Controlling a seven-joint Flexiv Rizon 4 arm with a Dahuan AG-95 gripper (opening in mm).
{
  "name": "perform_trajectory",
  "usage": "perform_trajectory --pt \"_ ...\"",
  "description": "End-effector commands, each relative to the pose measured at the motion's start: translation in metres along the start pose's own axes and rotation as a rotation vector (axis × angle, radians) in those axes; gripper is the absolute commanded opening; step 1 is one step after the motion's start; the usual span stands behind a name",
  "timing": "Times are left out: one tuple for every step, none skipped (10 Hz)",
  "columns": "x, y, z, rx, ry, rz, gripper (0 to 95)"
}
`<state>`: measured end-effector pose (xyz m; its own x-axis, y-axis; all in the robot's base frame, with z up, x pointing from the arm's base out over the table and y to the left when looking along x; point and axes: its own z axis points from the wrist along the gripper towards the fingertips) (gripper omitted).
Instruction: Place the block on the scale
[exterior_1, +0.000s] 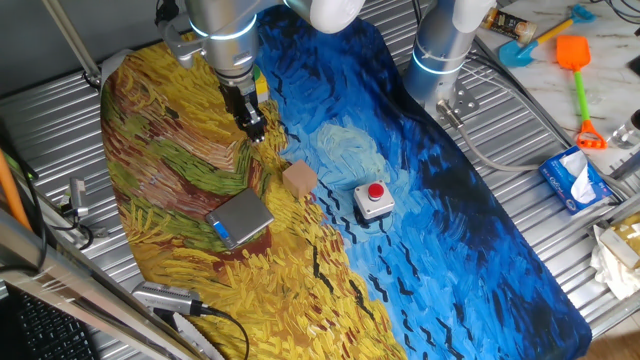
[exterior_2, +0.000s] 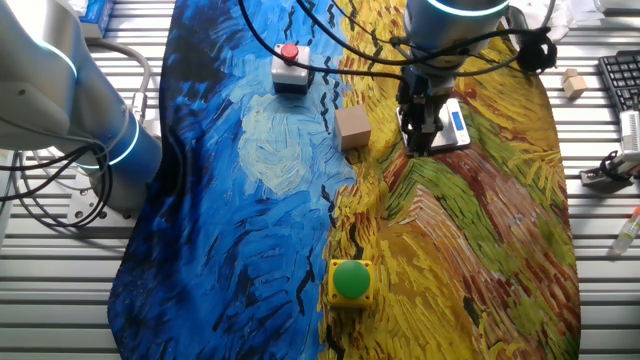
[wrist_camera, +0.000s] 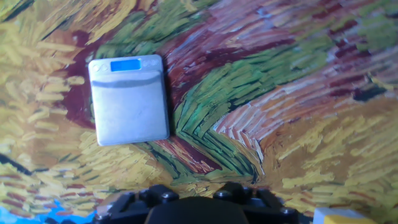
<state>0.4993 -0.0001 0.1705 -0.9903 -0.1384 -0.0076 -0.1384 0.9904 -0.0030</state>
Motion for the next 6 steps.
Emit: perform_trajectory --pt "-0.0009 0.0004 0.0007 -0.001 0.000 -0.016 0.0" --pt "-0.0013 0.0010 0.0009 -0.001 -0.002 -0.015 0.0" --pt "-0.0014 0.0013 0.0009 -0.001 -0.002 -0.015 0.0" --pt "-0.0015 0.0015 0.0010 -0.001 -0.001 -0.016 0.0" --pt "-0.0016 0.0016 0.0010 -0.001 -0.001 -0.016 0.0" --pt "-0.0019 0.0019 0.0011 -0.001 -0.001 -0.015 0.0"
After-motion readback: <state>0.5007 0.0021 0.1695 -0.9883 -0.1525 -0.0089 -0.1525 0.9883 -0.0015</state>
